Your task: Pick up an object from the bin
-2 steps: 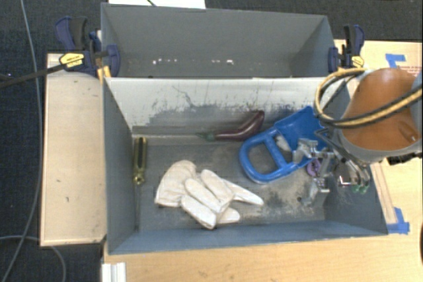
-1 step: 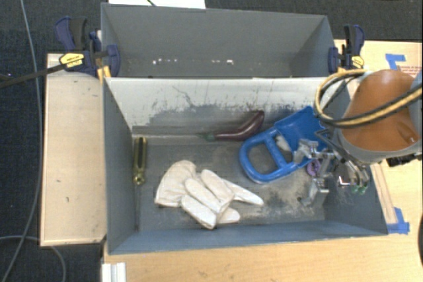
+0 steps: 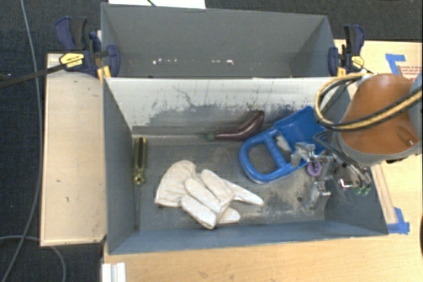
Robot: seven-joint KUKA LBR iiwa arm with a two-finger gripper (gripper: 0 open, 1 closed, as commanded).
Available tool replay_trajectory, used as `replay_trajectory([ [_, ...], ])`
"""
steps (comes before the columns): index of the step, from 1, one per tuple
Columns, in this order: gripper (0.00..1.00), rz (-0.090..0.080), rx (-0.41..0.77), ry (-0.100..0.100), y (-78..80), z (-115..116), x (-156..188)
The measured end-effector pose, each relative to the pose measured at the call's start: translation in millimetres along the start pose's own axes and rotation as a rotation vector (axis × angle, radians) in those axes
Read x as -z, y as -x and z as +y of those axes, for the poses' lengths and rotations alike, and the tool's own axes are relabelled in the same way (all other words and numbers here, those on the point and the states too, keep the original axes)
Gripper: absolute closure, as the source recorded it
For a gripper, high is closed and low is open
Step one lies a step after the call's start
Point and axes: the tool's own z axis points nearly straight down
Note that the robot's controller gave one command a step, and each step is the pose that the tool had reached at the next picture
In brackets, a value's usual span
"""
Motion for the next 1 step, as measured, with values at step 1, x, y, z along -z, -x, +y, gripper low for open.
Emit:
replay_trajectory([
  [1,0.0,0.008,0.032,0.002,2.1,1.6,7.3],
])
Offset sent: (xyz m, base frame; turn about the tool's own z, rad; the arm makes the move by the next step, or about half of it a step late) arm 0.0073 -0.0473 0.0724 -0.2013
